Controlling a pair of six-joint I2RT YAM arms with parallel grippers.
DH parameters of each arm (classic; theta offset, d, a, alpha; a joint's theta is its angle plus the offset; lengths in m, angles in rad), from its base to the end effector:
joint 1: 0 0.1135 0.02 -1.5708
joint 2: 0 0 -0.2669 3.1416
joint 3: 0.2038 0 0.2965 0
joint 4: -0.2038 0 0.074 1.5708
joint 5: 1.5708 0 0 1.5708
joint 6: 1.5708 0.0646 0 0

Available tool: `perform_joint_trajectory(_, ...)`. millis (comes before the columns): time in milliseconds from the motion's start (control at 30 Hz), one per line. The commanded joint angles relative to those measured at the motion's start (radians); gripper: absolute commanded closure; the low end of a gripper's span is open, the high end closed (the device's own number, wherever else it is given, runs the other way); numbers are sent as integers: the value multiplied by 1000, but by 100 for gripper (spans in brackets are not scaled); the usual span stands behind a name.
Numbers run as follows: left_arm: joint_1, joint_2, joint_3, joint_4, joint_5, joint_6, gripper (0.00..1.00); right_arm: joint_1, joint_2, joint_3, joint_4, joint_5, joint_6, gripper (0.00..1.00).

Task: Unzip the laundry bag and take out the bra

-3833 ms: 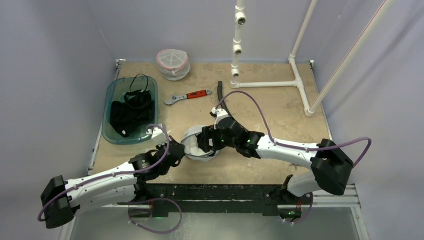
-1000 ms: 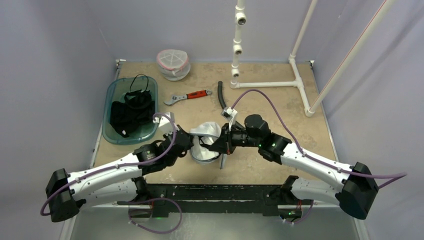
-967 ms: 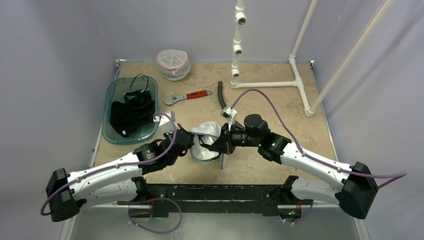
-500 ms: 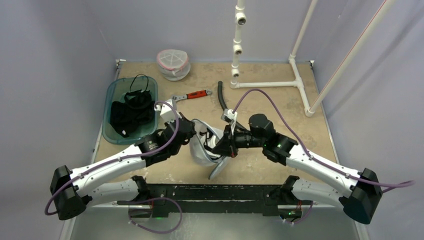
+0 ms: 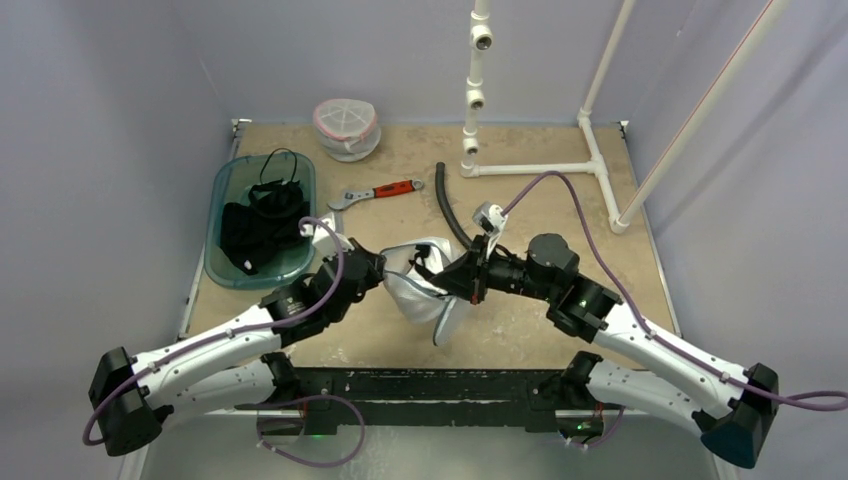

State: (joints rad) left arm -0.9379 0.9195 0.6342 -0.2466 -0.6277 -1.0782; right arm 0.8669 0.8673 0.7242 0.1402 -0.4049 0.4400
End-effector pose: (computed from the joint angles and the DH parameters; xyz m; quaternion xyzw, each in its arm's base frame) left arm 0.1859 -0.1893 0.2376 -0.2107 0.8129 -0.2564 0.4786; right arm 0.1597 0.2274 0.3346 -0.2857 0.6479 0.5335 0.4626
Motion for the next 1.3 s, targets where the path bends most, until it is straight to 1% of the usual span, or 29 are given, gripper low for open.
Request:
perform_joint_trajectory(0,10,-57,-50,48,31,19,100,6,-58,-18,134,172,71,100)
perform_joint_trajectory(100,10,-91,-89,109,79,32,100,-3,-82,-62,218,198,129,100)
perform_joint_trajectory(233,9,-95,-133,161,128,38,100,-11,-101,-116,354,199,210,100)
perform_joint_trajectory(400,9,-77,-169,173,138,25,100,-20,-85,-113,428,163,272,100)
perform_joint_trajectory(633,10,-71,-181,153,103,18,100,-30,-56,-71,449,55,308,100)
perform_joint_trajectory(800,10,-82,-164,116,100,15,100,-35,-85,-47,397,63,275,100)
perform_joint_trajectory(900,9,-97,-147,96,116,19,99,-38,-95,-10,335,76,242,100)
perform_joint_trajectory(967,9,-110,-131,90,140,35,88,-37,-89,26,280,81,207,100)
perform_joint_trajectory(1033,9,-124,-119,87,165,52,69,-38,-85,43,241,89,183,100)
perform_joint_trajectory(1100,8,-141,-102,65,174,59,57,-38,-87,54,213,96,166,100)
perform_joint_trajectory(1167,10,-159,-84,40,176,63,50,-37,-98,61,206,95,159,100)
perform_joint_trajectory(1267,10,-191,-62,2,170,64,43,-38,-108,83,191,94,146,100)
